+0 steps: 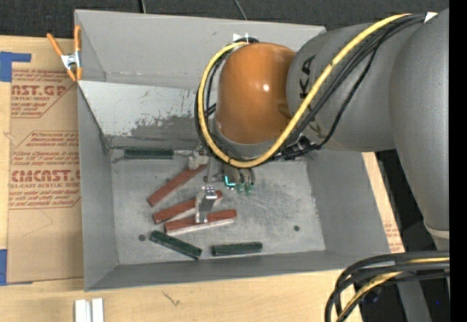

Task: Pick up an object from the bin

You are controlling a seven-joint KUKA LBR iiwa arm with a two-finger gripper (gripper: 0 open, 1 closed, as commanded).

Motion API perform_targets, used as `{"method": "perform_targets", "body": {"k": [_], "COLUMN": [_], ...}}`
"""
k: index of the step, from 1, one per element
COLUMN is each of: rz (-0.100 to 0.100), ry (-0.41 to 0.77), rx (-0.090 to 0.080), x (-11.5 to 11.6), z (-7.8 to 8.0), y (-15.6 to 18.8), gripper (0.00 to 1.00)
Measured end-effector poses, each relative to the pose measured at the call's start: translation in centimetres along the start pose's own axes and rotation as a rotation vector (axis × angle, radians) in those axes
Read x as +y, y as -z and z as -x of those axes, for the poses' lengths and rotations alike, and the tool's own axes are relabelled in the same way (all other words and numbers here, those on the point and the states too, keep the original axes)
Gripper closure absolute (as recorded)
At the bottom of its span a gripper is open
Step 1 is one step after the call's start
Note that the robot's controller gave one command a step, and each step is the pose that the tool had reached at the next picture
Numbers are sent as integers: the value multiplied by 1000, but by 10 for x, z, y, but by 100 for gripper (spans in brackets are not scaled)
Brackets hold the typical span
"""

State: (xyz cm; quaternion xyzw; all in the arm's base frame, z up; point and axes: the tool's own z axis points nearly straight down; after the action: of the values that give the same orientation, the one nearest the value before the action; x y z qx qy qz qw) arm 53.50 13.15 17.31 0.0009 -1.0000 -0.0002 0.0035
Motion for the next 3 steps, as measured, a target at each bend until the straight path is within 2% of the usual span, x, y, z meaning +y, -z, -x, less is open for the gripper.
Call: {"method": "perform_targets", "body": {"k": [1, 2, 3], "rz": [1, 0, -1], "ry": [-1, 105, 147], "rx": [-8, -11, -4], "x": [-1, -13, -19], "z": [2, 0, -2], "y": [5, -44, -73], "gripper": [0, 0, 0]}}
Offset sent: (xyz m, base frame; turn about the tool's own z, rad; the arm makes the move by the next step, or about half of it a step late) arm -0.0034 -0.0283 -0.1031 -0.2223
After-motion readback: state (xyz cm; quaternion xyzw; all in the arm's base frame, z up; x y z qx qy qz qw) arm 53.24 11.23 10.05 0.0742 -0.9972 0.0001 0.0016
